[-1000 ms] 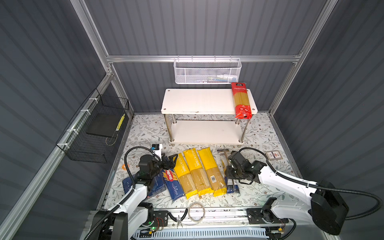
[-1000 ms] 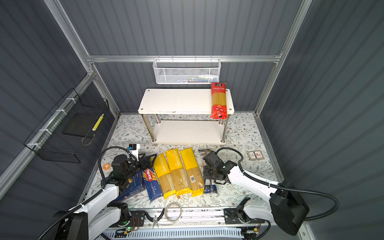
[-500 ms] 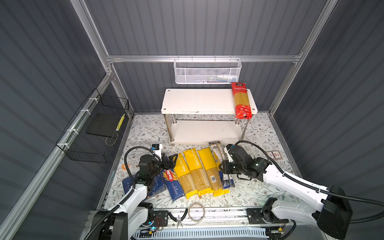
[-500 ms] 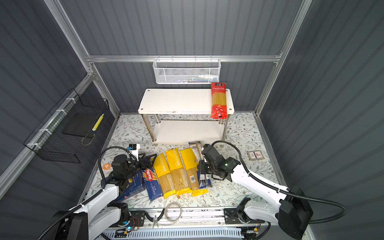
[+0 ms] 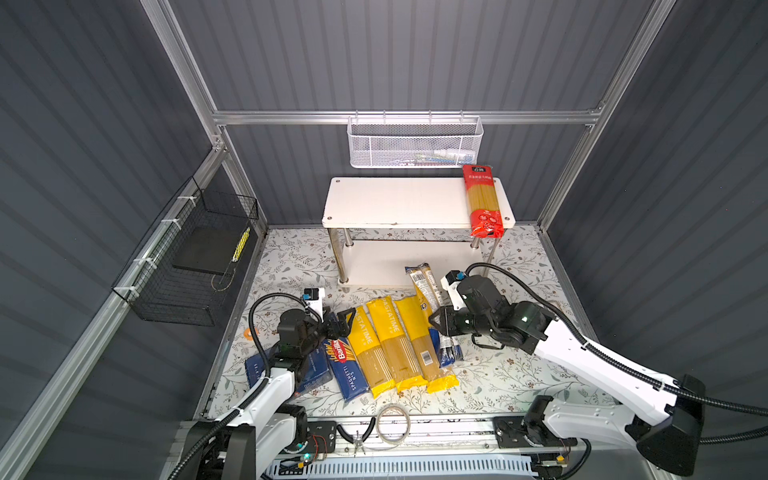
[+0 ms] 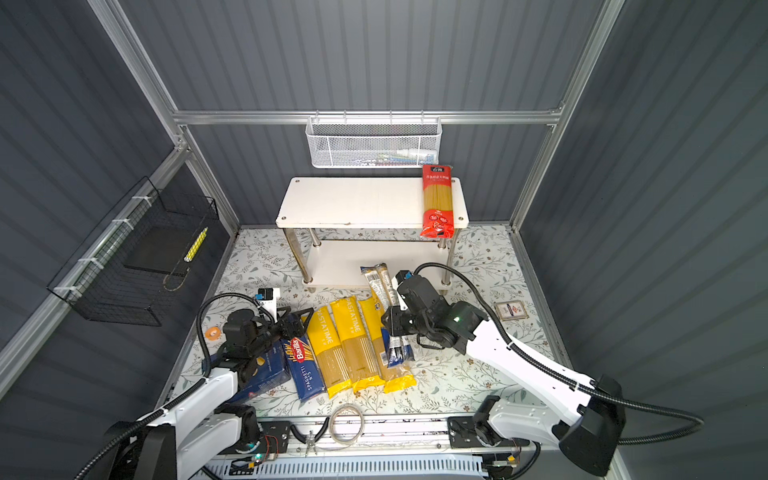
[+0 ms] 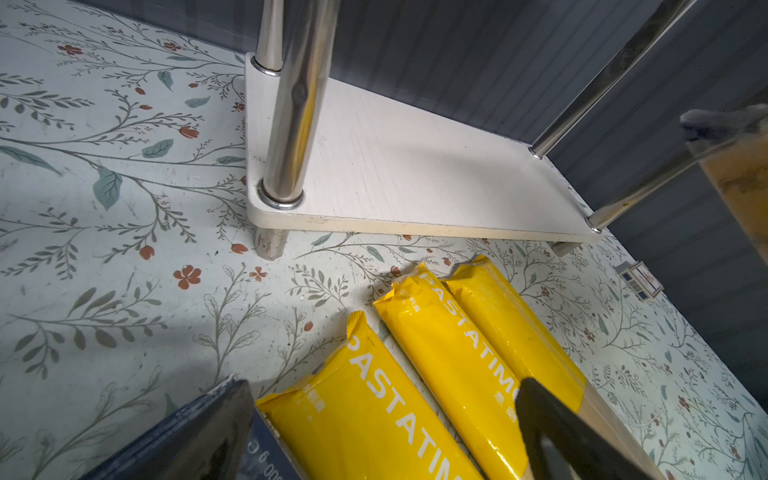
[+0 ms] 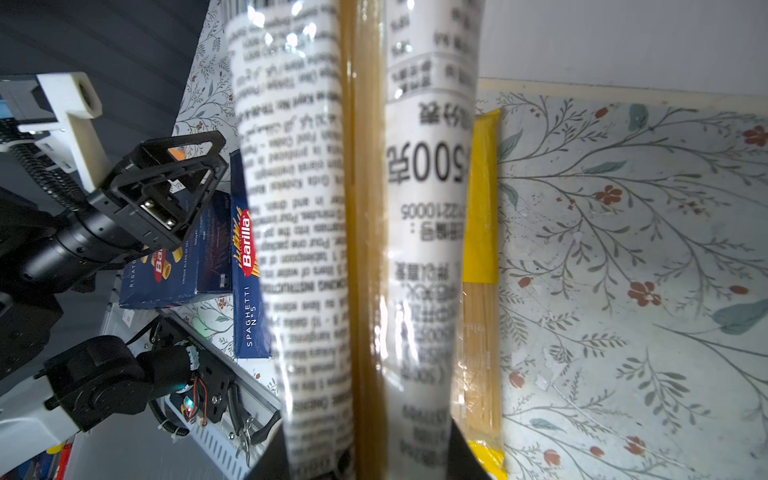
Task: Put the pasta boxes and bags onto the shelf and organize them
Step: 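Lift the clear spaghetti bag upright with the right gripper, then carry the clear spaghetti bag up to the top shelf beside the red bag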
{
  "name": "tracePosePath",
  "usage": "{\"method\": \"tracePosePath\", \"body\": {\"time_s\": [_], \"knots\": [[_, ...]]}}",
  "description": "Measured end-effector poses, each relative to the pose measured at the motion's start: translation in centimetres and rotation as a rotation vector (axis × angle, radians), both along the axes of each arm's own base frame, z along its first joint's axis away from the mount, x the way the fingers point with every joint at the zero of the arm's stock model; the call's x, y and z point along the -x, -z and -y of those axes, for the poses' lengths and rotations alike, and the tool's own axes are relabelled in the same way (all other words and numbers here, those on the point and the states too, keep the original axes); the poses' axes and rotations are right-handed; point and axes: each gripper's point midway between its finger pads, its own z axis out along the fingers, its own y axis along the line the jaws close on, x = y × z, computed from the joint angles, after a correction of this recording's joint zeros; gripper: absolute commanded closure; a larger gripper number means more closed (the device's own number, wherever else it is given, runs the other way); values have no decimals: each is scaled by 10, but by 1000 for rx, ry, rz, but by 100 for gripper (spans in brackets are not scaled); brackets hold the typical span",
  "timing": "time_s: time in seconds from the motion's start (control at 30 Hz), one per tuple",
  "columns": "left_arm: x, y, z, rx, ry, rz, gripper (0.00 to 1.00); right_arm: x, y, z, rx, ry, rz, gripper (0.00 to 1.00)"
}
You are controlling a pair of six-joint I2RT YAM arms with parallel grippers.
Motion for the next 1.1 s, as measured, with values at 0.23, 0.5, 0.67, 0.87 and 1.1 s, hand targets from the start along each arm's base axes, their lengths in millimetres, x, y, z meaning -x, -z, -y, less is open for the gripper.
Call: {"method": "tracePosePath", "body": {"time_s": [0.23, 0.5, 0.67, 0.87, 1.1], "knots": [[0, 1, 0, -1, 0, -4, 0, -7, -40, -10, -38, -15, 68, 78], [1, 2, 0, -1, 0, -7, 0, -13, -63, -19, -43, -35, 91, 78], [1, 1, 0, -1, 0, -7, 0, -9, -78, -23, -53, -63, 101, 78], [1, 1, 0, -1, 0, -7, 0, -7, -93, -25, -75, -83, 115, 77], [1, 1, 0, -1, 0, -7, 0, -11, -121, -25, -81, -74, 151, 77]]}}
